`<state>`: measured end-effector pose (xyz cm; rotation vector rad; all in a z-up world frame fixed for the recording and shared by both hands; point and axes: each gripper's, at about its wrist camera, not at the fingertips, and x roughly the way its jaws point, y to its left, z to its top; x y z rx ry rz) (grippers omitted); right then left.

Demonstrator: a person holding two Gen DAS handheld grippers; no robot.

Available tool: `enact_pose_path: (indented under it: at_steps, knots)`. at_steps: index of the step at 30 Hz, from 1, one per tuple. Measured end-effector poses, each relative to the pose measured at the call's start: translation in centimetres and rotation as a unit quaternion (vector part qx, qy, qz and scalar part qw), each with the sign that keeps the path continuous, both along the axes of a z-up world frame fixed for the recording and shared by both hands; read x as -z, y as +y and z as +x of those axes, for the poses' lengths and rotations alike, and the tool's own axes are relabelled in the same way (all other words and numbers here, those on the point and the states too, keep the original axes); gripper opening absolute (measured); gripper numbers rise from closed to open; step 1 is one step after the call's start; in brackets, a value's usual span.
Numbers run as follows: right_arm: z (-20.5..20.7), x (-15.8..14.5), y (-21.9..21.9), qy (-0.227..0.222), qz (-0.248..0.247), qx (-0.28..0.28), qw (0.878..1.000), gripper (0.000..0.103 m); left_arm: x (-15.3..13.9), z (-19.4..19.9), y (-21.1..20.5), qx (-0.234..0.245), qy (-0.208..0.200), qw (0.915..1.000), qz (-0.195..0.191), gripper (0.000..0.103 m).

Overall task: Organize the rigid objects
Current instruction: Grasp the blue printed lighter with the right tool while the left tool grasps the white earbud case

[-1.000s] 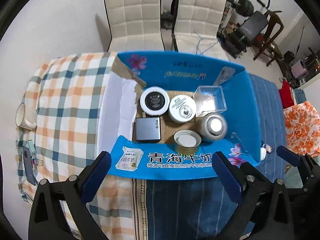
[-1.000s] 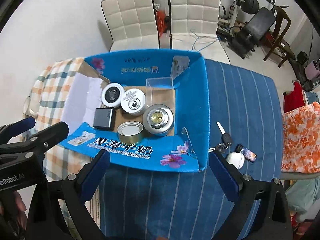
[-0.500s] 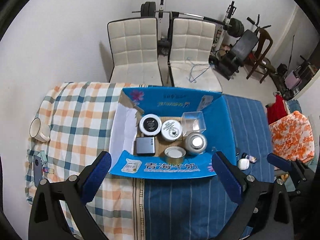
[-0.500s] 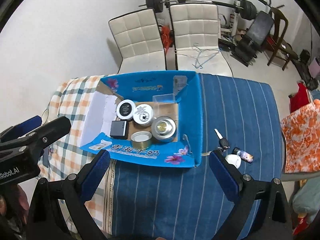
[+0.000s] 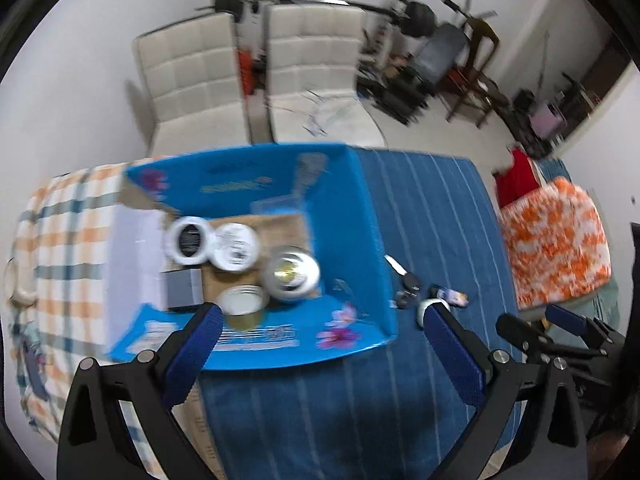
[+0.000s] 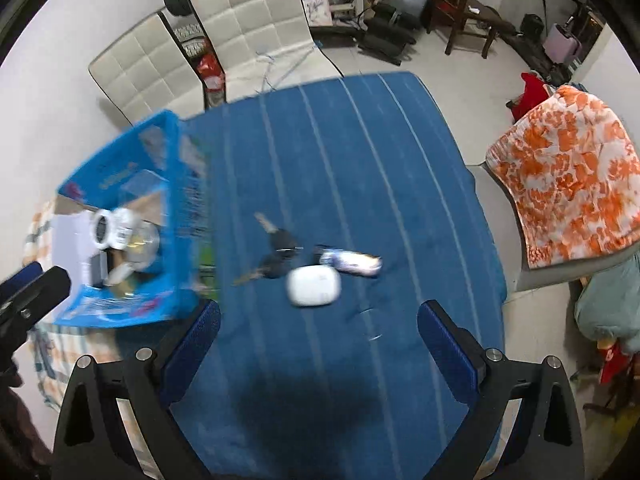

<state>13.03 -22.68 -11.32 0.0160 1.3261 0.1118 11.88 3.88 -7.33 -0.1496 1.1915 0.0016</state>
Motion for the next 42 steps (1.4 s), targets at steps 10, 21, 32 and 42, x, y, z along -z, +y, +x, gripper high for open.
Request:
enact_pose_path:
  at_steps: [10, 21, 32, 42]
  knots:
    - [5.7, 12.3, 0.0, 0.061, -0.097, -0.153, 0.982, 0.081, 6.5, 5.1, -9.6, 0.069, 0.054, 0.9958, 0.029, 0.103]
    - [7.4, 16.1, 0.4, 0.075, -0.079, -0.178, 0.978, 0.027, 9.7, 6.7, -11.8, 0.047, 0.088, 0.9939, 0.047, 0.103]
    - [1.4, 15.7, -9.7, 0.104, -0.015, 0.010, 0.994, 0.027, 11.7, 5.4, -17.3, 0.077, 0.106, 0.9911, 0.022, 0.103]
    - [-0.2, 15.8, -12.2, 0.087, 0.010, 0.052, 0.995, 0.027, 18.2, 6.7, -19.7, 0.061, 0.152, 0.9864, 0.019, 0.103]
